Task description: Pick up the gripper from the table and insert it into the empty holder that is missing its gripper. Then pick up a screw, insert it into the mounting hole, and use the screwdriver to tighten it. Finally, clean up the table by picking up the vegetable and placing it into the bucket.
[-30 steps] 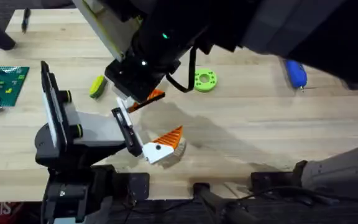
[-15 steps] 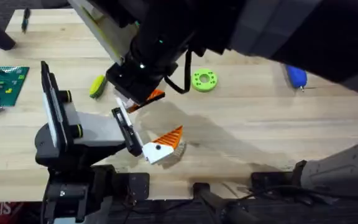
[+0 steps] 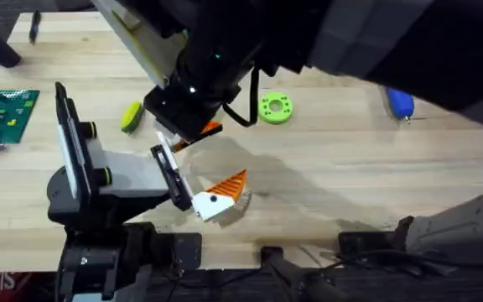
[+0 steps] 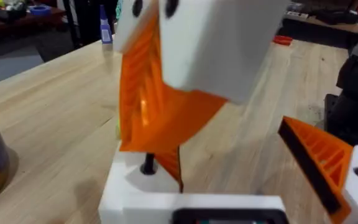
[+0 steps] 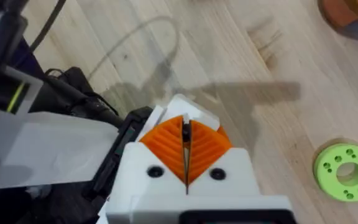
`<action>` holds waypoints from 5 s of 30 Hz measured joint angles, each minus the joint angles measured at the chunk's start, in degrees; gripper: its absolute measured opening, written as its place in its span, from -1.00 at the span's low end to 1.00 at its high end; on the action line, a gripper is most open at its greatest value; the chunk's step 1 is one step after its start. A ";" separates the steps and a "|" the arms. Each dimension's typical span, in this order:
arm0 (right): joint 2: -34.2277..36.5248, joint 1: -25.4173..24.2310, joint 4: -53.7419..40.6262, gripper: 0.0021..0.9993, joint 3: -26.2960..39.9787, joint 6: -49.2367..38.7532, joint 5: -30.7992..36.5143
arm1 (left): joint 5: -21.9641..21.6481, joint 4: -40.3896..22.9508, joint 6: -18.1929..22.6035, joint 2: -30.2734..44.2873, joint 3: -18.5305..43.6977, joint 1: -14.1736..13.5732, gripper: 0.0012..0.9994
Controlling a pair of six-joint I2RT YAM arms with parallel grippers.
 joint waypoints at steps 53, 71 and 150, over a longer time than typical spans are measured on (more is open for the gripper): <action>1.08 -0.22 -0.96 0.27 1.26 -0.22 1.05 | -0.24 0.11 -0.57 0.05 0.00 0.00 0.97; -12.85 -9.54 -11.14 0.99 2.20 1.39 2.85 | -0.24 0.11 0.28 0.05 0.00 0.00 -0.98; 14.56 -76.52 20.27 0.93 -18.74 -22.47 2.75 | -0.24 0.11 0.28 0.03 0.00 0.00 -0.99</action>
